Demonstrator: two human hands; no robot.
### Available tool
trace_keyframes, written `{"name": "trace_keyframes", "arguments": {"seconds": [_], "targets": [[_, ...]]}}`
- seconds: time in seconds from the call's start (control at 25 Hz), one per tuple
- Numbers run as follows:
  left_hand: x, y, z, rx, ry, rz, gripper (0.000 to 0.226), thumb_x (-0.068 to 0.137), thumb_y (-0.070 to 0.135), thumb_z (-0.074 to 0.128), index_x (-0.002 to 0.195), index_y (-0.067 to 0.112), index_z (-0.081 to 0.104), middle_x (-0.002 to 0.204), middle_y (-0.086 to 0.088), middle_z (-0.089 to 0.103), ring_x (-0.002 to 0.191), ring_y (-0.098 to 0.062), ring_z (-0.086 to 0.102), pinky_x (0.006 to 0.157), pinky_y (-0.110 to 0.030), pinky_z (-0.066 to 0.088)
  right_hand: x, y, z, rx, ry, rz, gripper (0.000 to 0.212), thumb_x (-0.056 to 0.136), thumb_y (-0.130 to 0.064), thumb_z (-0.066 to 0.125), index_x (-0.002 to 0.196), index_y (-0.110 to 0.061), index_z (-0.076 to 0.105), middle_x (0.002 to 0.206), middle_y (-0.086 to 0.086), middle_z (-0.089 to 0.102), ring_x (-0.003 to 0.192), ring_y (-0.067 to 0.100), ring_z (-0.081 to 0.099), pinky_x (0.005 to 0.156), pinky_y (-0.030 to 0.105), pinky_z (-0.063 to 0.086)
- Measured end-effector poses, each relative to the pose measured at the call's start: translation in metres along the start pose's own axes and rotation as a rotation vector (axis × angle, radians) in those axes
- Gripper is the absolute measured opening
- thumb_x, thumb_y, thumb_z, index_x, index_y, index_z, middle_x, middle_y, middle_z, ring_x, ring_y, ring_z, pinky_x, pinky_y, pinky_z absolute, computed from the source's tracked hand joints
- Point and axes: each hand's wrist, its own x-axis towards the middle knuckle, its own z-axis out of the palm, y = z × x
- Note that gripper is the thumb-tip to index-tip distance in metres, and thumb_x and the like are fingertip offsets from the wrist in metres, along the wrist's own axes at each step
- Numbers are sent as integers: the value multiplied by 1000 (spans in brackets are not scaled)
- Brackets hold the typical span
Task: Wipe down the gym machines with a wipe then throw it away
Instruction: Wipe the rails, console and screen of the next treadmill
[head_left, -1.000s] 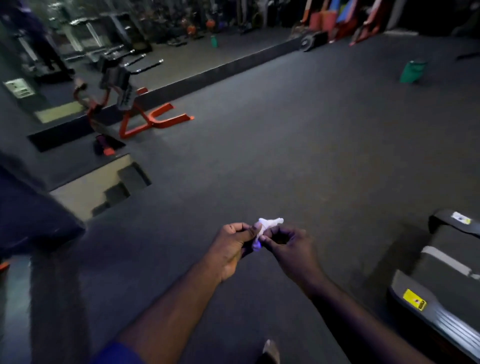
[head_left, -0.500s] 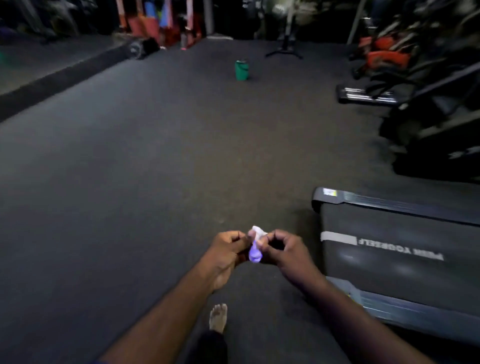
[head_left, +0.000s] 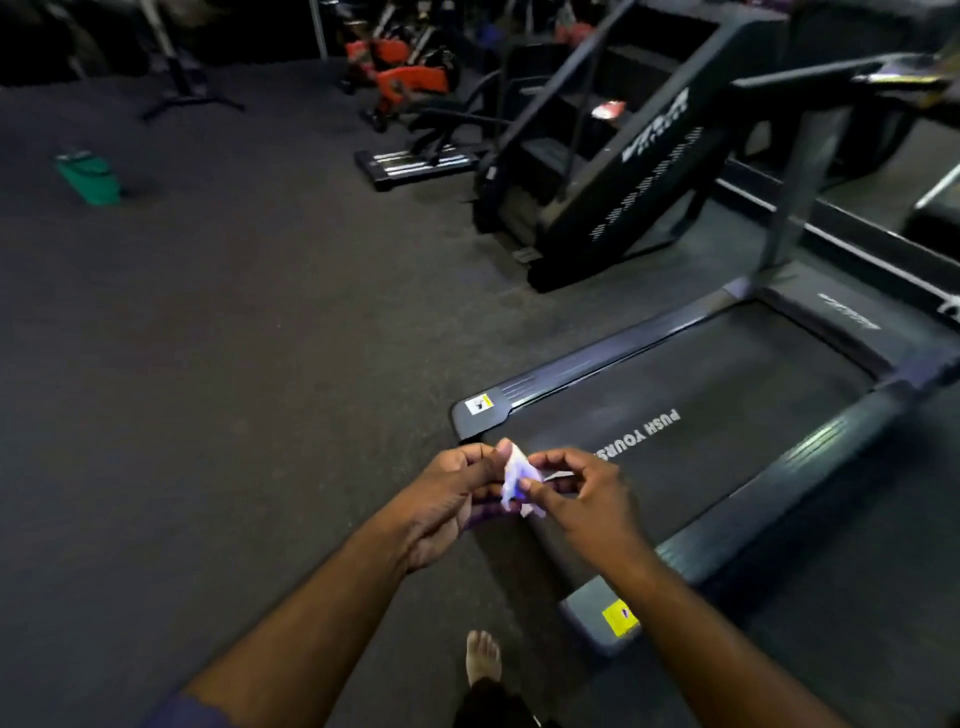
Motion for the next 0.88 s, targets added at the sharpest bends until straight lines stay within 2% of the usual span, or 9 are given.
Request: {"name": "trace_keyframes", "arguments": {"seconds": [0.08, 0.16, 0.28, 0.44, 0.52, 0.64, 0.76, 0.8, 0.88], "targets": [[38, 21, -16, 76, 35, -1, 29, 88, 3, 80, 112, 0, 65, 112, -28, 74, 87, -25, 74, 82, -35, 63, 40, 5, 6, 92, 59, 43, 26, 77, -15, 92, 90, -30, 77, 89, -12, 79, 80, 10, 76, 76, 31, 62], [75, 43, -32, 147, 99, -10, 22, 89, -6, 75, 107, 0, 66, 100, -23, 76, 79, -23, 75, 73, -32, 65, 81, 9, 14, 127, 79, 79, 22, 81, -10, 88, 90, -27, 78, 88, -9, 79, 81, 14, 76, 78, 29, 61], [128, 81, -58, 190, 108, -34, 8, 96, 1, 69, 103, 4, 71, 90, -18, 76, 71, -18, 72, 67, -28, 62, 145, 5, 23, 107, 78, 81, 18, 87, -7, 82, 93, -23, 80, 89, -8, 80, 84, 11, 76, 82, 27, 60], [191, 127, -93, 167, 98, -31, 5, 99, 5, 66, 99, 3, 71, 88, -18, 71, 66, -16, 66, 66, -28, 55, 226, -15, 37, 106, 57, 61, 32, 79, -1, 86, 98, -26, 78, 97, -8, 78, 90, 8, 75, 84, 23, 61], [217, 143, -104, 120, 81, -49, 9, 99, 10, 67, 100, 2, 72, 91, -21, 68, 67, -17, 62, 67, -29, 52, 253, -24, 42, 26, 52, 33, 32, 74, -12, 93, 98, -28, 79, 97, -8, 75, 88, 6, 74, 79, 20, 60], [279, 163, -130, 68, 32, -75, 27, 96, 24, 71, 107, -1, 72, 96, -22, 66, 71, -17, 59, 63, -24, 53, 306, -24, 50, -105, 90, 47, 35, 71, -22, 96, 100, -29, 78, 99, -9, 71, 84, 8, 71, 76, 22, 60], [338, 194, -145, -53, -65, -140, 35, 89, 33, 72, 105, 2, 69, 98, -22, 70, 82, -24, 69, 72, -33, 62, 348, -28, 65, -163, 24, 137, 59, 70, -20, 96, 119, -37, 68, 116, -14, 67, 101, 8, 68, 84, 26, 60], [354, 207, -147, -82, -85, -170, 37, 88, 33, 73, 107, 2, 68, 101, -24, 70, 89, -29, 71, 82, -41, 62, 362, -31, 67, -101, 38, 197, 61, 74, -15, 94, 124, -33, 65, 115, -11, 70, 104, 10, 70, 85, 27, 60], [379, 230, -147, -139, -137, -214, 36, 91, 30, 72, 108, -1, 65, 102, -27, 70, 96, -37, 72, 95, -53, 58, 381, -45, 71, 213, 160, 359, 52, 85, 2, 82, 128, -14, 59, 104, 3, 78, 95, 16, 75, 77, 28, 62]]}}
